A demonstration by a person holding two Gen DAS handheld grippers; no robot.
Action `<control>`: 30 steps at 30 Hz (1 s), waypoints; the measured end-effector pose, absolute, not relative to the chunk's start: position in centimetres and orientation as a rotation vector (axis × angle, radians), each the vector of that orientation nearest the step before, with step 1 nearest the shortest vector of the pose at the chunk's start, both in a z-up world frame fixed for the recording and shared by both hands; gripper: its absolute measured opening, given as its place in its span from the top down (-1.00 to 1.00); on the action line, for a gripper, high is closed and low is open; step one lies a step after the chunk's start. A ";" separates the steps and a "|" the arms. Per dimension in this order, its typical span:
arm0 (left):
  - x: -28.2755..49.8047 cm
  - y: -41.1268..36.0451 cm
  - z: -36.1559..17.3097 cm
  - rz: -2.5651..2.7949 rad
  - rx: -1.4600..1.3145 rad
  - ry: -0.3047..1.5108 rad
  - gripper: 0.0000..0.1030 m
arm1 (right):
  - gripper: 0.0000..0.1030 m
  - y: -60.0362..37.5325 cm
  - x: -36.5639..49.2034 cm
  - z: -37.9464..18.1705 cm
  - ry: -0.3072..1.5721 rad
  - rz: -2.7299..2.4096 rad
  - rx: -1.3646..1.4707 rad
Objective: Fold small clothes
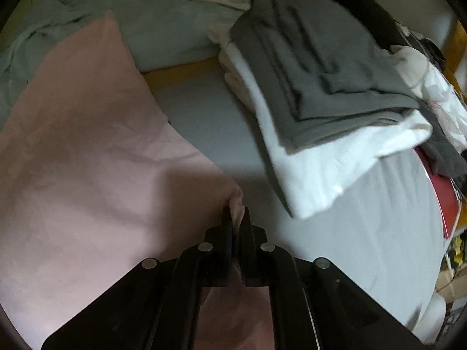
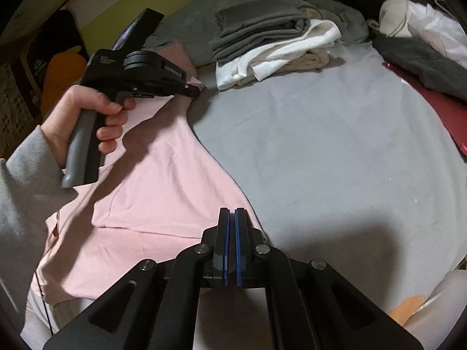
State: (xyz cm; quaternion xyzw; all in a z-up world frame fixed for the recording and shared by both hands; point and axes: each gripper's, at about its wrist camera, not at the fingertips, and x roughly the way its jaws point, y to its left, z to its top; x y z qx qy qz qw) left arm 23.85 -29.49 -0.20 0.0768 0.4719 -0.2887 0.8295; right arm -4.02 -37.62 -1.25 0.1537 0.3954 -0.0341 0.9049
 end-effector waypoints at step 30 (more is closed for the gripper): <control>-3.4 -5.4 7.2 -0.337 -0.007 0.437 -0.47 | 0.21 -38.2 -8.6 3.1 0.591 0.068 0.389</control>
